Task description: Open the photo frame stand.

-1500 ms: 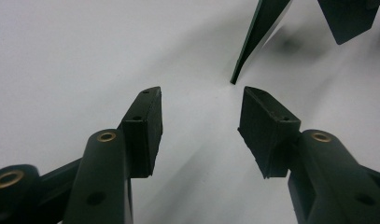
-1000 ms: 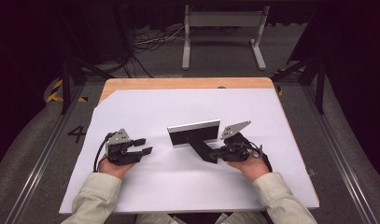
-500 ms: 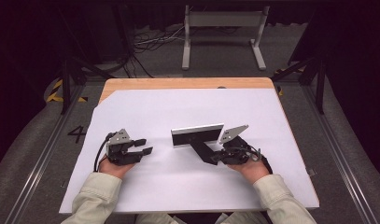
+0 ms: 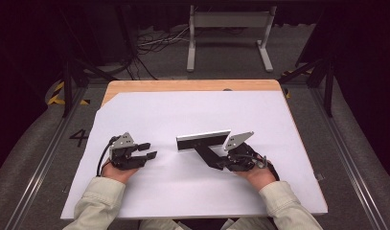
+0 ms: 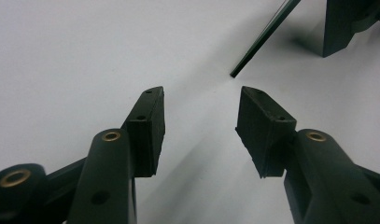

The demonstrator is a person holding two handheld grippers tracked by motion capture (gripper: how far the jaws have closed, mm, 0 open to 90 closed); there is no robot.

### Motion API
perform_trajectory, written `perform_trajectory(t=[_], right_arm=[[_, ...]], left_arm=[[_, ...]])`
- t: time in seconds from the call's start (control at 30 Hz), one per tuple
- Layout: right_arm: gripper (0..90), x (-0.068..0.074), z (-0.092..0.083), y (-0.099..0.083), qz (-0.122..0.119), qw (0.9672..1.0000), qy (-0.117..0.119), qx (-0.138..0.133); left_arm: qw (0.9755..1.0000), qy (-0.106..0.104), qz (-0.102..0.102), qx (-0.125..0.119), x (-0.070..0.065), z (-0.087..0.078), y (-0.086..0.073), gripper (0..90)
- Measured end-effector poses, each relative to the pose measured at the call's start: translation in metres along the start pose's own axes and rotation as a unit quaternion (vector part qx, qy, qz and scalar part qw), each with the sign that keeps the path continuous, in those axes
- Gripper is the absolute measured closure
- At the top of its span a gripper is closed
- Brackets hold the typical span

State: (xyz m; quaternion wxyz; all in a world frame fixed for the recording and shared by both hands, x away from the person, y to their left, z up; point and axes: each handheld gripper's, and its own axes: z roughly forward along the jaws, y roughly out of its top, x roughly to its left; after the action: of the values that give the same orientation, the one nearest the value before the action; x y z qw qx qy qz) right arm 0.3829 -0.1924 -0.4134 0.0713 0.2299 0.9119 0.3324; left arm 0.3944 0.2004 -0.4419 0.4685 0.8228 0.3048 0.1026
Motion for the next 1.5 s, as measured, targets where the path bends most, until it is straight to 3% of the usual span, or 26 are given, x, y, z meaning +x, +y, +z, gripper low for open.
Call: perform_trajectory(t=[0.2, 0.7, 0.8, 1.1, 1.23, 1.43, 1.5], right_arm=[[76.0, -0.002, -0.005, -0.004, 0.022, 0.9995, -0.004, -0.021], [71.7, -0.005, -0.035, -0.011, 0.034, 0.9977, -0.03, -0.051], [71.8, -0.008, -0.043, -0.014, 0.038, 0.9967, -0.039, -0.06], [71.1, -0.015, -0.06, -0.021, 0.054, 0.9932, -0.063, -0.082], [70.0, -0.02, -0.067, -0.027, 0.075, 0.9864, -0.084, -0.119], [67.0, -0.025, -0.075, -0.036, 0.07, 0.9776, -0.124, -0.155], [65.4, -0.029, -0.076, -0.039, 0.07, 0.9764, -0.129, -0.159]], left_arm=[[1.0, 0.002, 0.003, 0.001, 0.0, 0.001, 0.0, 52.5], [0.9999, 0.001, 0.01, -0.004, -0.005, 0.004, 0.006, 58.7], [0.9998, -0.013, 0.0, -0.014, -0.005, 0.004, 0.009, 62.5], [0.9999, -0.007, 0.004, -0.01, -0.008, 0.007, 0.013, 64.6], [0.9997, 0.0, 0.002, -0.025, -0.007, 0.008, 0.014, 63.4], [0.9999, 0.002, 0.005, -0.015, -0.009, 0.009, 0.016, 62.0], [0.9999, 0.002, 0.007, -0.013, -0.01, 0.01, 0.017, 61.7]])
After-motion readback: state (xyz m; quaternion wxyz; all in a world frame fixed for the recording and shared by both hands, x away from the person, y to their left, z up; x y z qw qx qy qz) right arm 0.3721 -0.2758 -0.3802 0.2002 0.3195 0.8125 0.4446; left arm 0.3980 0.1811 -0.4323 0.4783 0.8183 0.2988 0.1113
